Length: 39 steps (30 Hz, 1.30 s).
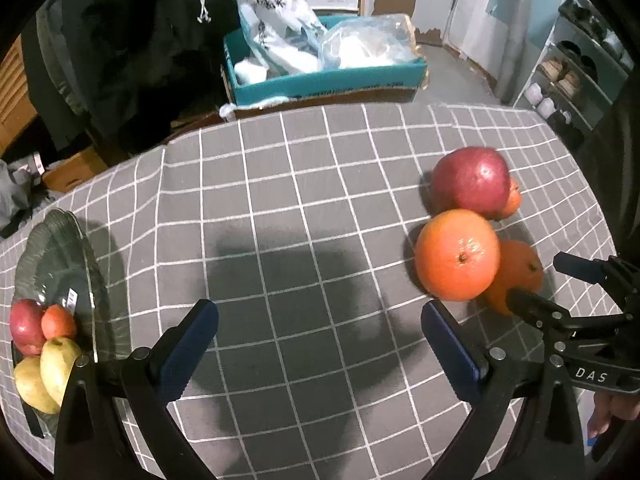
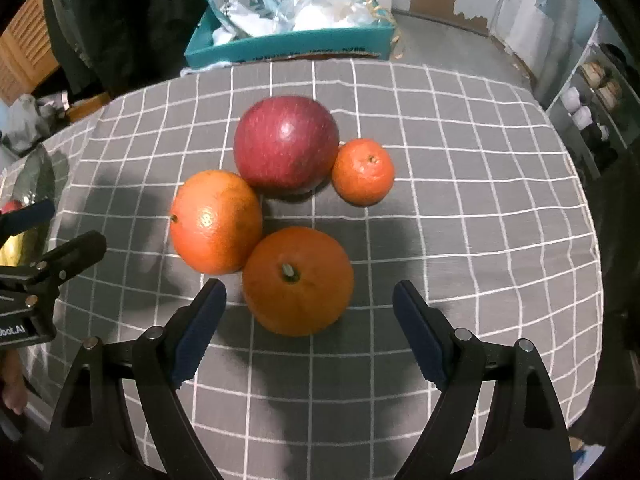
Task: Organize fruits
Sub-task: 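Grasp the large orange with the right tool while the left tool grasps another orange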
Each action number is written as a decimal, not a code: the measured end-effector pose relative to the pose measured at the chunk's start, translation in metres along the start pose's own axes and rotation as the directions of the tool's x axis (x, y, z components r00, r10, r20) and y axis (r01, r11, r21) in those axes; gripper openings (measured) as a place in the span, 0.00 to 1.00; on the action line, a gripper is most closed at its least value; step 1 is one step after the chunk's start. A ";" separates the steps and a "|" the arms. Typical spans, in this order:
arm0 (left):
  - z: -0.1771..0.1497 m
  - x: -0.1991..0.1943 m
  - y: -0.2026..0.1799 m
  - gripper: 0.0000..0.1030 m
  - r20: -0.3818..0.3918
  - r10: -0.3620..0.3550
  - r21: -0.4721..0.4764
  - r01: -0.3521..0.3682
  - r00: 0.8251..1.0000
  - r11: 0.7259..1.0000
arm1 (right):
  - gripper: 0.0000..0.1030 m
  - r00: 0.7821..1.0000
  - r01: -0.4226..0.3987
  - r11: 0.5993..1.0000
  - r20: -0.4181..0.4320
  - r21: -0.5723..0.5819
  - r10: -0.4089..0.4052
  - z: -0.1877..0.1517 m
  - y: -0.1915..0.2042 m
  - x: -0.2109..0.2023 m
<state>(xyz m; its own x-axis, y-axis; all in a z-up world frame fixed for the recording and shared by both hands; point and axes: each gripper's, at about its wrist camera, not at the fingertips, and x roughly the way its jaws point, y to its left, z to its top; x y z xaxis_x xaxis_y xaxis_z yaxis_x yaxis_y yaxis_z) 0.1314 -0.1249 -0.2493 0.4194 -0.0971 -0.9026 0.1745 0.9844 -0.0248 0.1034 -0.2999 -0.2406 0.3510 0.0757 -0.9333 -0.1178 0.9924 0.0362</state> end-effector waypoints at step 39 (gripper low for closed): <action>0.028 0.048 -0.076 0.99 -0.087 -0.192 0.060 0.198 0.977 0.978 | 0.62 0.995 0.087 0.985 0.040 0.148 -0.094 0.006 -0.064 0.000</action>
<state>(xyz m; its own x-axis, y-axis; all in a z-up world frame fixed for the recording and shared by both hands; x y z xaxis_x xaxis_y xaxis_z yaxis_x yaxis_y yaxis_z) 0.1634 -0.2084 -0.2789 0.2988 -0.2712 -0.9149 0.3066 0.9352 -0.1771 0.1165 -0.3633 -0.2413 0.3976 -0.0141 -0.9174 0.0524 0.9986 0.0074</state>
